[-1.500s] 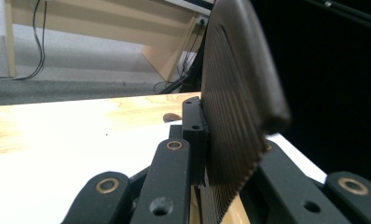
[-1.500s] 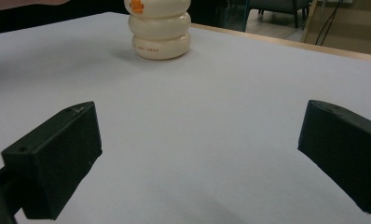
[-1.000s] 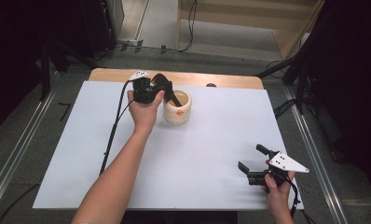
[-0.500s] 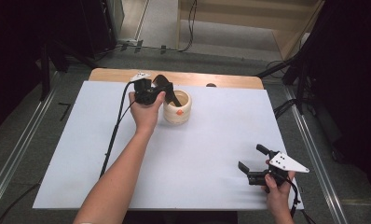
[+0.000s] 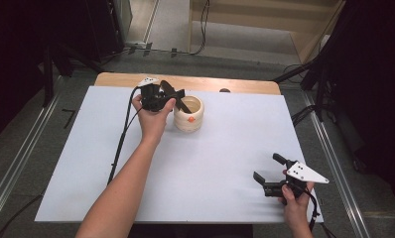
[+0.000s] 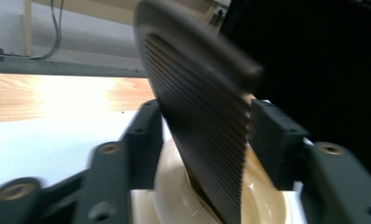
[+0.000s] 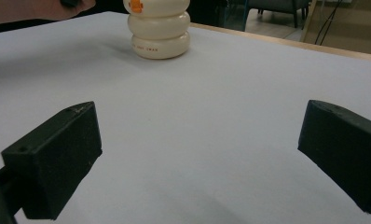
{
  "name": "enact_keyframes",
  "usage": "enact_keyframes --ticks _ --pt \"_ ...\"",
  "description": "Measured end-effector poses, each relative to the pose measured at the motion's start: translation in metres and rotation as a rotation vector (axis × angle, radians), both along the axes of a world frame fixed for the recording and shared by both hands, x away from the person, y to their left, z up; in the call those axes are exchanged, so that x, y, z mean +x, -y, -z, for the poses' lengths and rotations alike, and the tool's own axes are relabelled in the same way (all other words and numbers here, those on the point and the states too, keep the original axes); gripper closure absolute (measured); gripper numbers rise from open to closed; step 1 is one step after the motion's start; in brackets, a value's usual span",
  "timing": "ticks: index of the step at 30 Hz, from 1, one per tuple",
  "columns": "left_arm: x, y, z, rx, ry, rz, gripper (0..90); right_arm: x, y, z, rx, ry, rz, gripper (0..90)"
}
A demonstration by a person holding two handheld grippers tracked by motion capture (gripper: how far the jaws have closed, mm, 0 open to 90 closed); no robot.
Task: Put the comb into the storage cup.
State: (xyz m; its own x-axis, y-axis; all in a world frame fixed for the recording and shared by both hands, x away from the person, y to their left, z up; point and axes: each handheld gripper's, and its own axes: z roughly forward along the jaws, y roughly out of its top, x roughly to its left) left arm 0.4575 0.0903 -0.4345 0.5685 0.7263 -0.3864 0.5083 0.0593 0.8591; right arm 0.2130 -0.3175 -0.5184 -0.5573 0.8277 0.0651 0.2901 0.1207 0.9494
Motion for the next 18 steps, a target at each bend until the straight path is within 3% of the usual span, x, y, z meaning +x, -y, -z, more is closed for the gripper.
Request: enact_keyframes --ticks 5,9,18 --pt "-0.0009 -0.0014 -0.0021 0.012 0.017 -0.018 13.9 0.0 -0.0002 0.0 -0.001 0.0 0.001 0.0" --pt "-0.0034 -0.0008 -0.0032 0.029 0.037 -0.008 4.4 0.0001 -0.0002 0.0 -0.001 0.001 -0.001 0.0" --pt "-0.009 -0.0069 -0.0008 0.023 0.054 0.014 0.0 0.0004 0.0 0.0 0.0 0.003 -0.001 0.0"
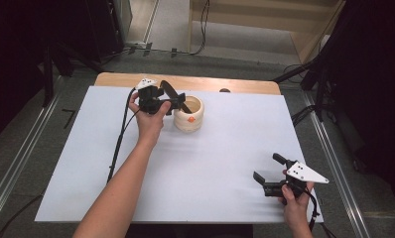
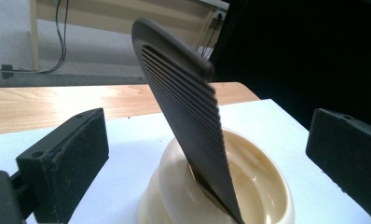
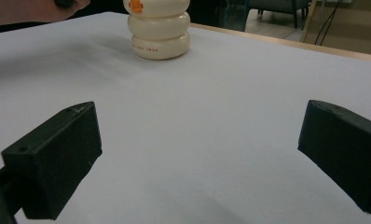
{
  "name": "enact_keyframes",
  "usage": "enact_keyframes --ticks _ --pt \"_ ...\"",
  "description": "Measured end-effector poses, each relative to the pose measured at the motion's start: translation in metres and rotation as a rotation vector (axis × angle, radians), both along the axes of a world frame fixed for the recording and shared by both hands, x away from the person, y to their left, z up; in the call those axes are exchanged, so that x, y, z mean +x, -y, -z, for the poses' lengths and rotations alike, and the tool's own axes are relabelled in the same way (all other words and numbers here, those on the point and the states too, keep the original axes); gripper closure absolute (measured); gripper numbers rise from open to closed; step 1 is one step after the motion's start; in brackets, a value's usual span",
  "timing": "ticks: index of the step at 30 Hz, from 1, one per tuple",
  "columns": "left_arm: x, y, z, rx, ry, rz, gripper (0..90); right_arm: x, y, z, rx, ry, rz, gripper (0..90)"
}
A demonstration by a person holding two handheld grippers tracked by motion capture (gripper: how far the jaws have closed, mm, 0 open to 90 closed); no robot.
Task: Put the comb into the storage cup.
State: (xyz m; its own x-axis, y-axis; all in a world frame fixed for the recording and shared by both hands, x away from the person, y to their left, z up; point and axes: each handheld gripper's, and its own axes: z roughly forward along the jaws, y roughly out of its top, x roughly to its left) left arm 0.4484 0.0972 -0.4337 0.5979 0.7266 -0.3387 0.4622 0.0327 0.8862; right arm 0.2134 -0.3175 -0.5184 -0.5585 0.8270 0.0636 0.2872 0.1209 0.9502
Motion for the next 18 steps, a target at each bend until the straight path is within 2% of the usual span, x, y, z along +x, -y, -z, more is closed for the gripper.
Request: enact_keyframes --ticks 13,18 --pt "-0.012 -0.01 -0.002 0.011 0.009 0.027 0.0 0.001 -0.001 0.0 -0.004 0.001 0.004 0.0" --pt "-0.018 -0.015 -0.001 0.041 0.027 0.036 0.0 0.0 -0.001 0.0 -0.005 -0.002 0.005 0.0"
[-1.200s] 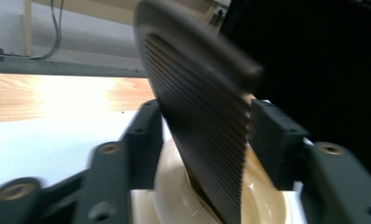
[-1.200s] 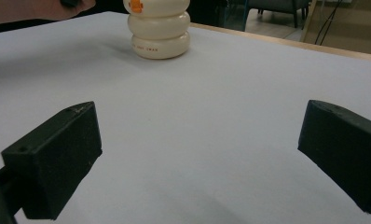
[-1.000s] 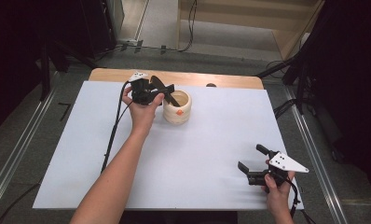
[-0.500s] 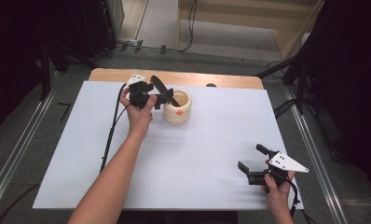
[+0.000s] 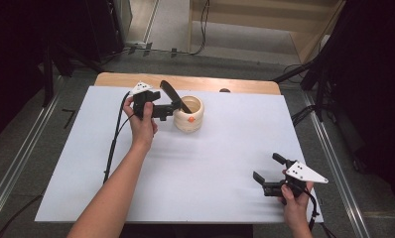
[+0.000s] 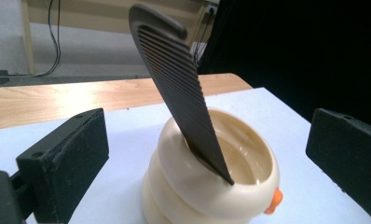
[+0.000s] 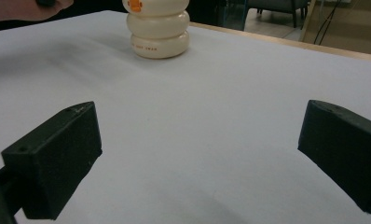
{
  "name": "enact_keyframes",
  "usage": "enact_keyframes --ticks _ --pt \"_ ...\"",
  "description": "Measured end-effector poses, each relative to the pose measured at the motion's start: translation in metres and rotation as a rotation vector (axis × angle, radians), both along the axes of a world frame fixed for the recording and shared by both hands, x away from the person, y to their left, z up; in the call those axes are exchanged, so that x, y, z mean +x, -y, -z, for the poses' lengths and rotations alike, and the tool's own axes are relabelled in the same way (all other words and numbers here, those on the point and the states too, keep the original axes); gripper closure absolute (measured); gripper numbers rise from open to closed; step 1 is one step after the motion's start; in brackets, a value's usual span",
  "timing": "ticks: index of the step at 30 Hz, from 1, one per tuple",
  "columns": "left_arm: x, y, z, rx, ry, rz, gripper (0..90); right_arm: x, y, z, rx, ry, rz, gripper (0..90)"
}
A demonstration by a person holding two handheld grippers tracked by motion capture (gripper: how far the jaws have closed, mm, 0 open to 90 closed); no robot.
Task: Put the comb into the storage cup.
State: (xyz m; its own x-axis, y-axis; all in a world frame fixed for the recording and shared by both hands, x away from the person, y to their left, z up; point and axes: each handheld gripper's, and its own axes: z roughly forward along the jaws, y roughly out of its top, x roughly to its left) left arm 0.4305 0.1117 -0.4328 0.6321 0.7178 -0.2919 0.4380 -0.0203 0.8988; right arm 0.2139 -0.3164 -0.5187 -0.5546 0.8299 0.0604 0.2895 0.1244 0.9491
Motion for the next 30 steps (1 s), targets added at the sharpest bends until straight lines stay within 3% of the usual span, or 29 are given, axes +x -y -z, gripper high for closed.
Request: enact_keyframes --ticks 18,30 --pt "-0.022 -0.02 0.005 0.049 0.042 0.013 0.0 0.0 -0.001 0.0 -0.006 -0.001 0.002 0.0" --pt "-0.04 -0.032 0.004 0.053 0.073 0.024 0.0 0.0 -0.001 0.0 -0.008 -0.002 0.002 0.0"
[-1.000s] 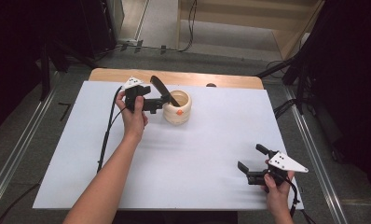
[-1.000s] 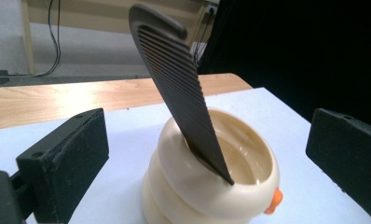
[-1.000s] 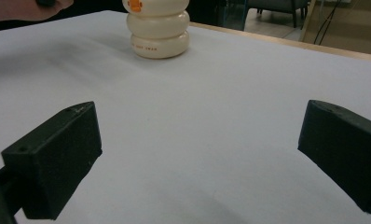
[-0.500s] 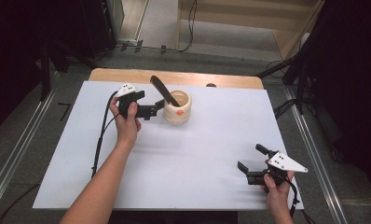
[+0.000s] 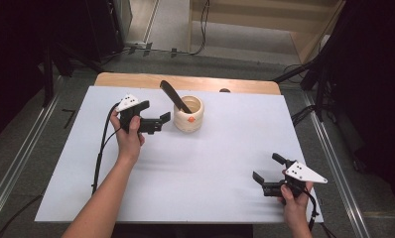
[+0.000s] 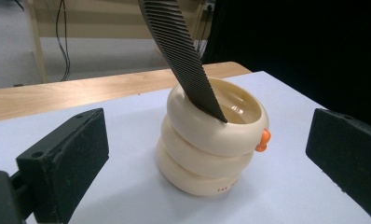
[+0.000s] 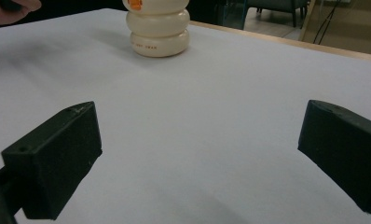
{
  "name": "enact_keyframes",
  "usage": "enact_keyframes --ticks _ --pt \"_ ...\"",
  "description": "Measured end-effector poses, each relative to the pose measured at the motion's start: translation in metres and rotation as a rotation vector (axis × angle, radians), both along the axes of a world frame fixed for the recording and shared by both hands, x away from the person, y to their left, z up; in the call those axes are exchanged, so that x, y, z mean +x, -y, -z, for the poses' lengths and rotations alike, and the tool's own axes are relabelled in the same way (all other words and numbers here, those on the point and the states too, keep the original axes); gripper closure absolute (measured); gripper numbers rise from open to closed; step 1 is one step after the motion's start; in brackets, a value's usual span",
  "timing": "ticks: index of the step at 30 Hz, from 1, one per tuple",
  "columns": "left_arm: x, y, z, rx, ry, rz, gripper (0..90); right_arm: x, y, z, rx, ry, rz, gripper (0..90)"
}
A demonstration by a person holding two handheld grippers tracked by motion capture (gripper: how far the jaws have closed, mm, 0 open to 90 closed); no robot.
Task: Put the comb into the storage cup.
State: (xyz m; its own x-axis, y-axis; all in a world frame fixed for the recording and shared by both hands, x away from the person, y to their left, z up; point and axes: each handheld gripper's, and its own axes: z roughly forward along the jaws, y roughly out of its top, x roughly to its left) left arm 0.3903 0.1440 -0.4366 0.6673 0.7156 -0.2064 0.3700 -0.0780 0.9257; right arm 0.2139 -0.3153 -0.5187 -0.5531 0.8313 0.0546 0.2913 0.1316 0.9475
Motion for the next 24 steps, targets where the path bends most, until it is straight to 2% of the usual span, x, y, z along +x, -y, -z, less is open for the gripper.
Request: enact_keyframes --ticks 9,18,24 --pt "-0.014 -0.007 -0.001 -0.002 0.026 0.014 0.0 0.0 0.0 0.0 -0.003 0.0 -0.001 0.0" --pt "-0.029 -0.015 0.002 -0.013 0.035 0.026 0.0 0.0 -0.001 0.0 -0.003 -0.002 0.001 0.0" --pt "-0.038 -0.02 0.005 0.007 0.047 0.028 0.0 0.0 -0.001 0.0 -0.004 -0.001 0.002 0.0"
